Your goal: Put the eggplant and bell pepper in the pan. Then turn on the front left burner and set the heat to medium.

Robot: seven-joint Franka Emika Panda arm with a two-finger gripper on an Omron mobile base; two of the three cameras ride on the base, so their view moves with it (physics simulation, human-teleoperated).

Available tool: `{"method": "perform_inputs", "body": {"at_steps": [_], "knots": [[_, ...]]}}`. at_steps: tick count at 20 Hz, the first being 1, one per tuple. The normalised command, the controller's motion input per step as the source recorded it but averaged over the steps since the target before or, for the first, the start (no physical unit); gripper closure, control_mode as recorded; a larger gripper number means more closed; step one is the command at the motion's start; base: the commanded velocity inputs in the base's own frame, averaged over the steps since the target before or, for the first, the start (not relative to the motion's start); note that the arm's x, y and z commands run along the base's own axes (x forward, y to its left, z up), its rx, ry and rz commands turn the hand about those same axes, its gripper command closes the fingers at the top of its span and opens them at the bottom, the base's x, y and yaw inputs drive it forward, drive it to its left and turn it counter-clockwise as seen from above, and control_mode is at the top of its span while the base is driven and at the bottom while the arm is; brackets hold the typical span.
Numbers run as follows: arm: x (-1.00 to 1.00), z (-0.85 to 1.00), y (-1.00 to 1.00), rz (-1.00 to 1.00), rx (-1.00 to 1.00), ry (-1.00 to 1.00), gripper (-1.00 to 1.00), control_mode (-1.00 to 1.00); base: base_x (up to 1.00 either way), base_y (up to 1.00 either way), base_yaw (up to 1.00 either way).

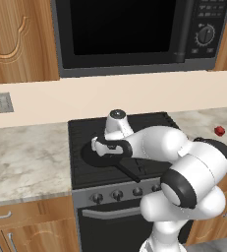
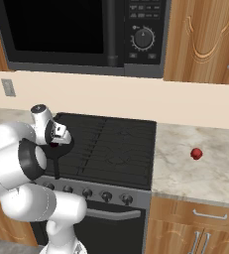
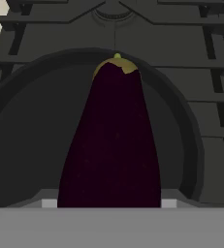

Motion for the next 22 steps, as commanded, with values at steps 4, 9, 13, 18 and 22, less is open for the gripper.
{"method": "perform_inputs", "body": {"at_steps": [4, 9, 13, 18, 22], "knots": [[0.06, -0.20, 0.17, 0.00, -0.01, 0.00, 1.00, -1.00, 0.00, 0.00, 0.00], [0.01, 0.00, 0.00, -0.01, 0.00, 0.00, -1.00, -1.00, 0.00, 0.00, 0.00], [0.00, 0.00, 0.00, 0.00, 0.00, 0.00, -1.00, -1.00, 0.00, 0.00, 0.00], [0.00, 0.00, -0.01, 0.00, 0.00, 0.00, -1.00, -1.00, 0.00, 0.00, 0.00], [-0.05, 0.21, -0.02, 0.00, 0.00, -0.01, -1.00, -1.00, 0.00, 0.00, 0.00]]}}
